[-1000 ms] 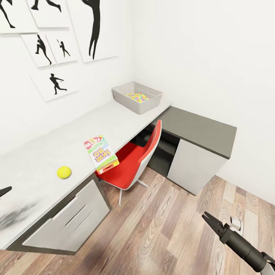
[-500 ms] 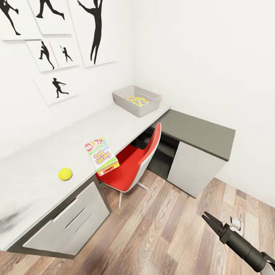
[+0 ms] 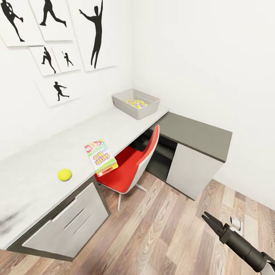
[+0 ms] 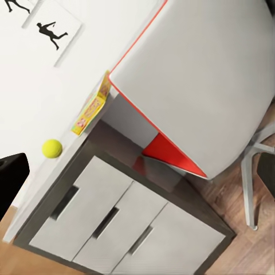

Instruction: Put all the toys in the child's room - the three board games (two on the bed and one on the table), the two jigsaw puzzles on the table, and the tennis ball on the table - inside the toy box on the table in the child's room.

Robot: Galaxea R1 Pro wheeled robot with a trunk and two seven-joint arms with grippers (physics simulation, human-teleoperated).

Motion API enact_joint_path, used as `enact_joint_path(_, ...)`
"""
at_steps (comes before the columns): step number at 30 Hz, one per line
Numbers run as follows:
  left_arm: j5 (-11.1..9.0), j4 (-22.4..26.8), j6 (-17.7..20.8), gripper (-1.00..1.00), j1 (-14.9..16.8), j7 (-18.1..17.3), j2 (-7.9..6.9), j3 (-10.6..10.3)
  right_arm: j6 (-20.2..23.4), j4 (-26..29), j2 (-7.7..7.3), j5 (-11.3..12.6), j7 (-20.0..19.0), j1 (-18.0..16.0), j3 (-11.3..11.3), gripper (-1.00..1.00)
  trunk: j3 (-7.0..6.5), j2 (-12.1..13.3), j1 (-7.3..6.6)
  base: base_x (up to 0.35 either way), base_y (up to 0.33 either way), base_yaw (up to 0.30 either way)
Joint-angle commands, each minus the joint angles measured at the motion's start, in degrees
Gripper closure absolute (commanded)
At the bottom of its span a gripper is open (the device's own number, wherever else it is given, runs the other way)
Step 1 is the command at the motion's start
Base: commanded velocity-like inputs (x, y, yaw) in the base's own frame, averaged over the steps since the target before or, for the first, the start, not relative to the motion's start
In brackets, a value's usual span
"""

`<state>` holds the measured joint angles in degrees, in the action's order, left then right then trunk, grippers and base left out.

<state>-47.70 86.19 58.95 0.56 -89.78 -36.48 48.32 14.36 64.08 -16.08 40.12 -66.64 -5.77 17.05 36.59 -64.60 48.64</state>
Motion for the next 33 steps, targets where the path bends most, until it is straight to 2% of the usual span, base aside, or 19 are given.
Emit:
enact_joint_path(1,0.1,0.0,0.6,-1.00,0.0,-0.2,-0.01,0.1,0.6,0.0,-0.01,0.3,-0.2,0.0,0.0,-1.00,-0.05,0.0,-0.01,-0.142,-0.194,0.000)
enact_joint_path(8,0.1,0.0,0.6,-1.00,0.0,-0.2,0.01,0.1,0.7,0.0,0.00,0.3,-0.1,0.0,0.0,-1.00,-0.58,0.0,-0.01,-0.065,-0.096,0.000)
enact_joint_path(27,0.1,0.0,0.6,-1.00,0.0,-0.2,0.05,-0.2,1.4,0.1,-0.16,0.2,0.2,0.0,-0.2,-1.00,-0.65,0.0,-0.01,-0.002,-0.003,0.000)
enact_joint_path(33,0.1,0.0,0.6,-1.00,0.0,-0.2,0.08,-0.3,1.3,0.0,-0.05,-0.9,0.0,-0.1,-0.2,-1.00,-0.65,0.0,-0.01,0.000,0.000,0.000)
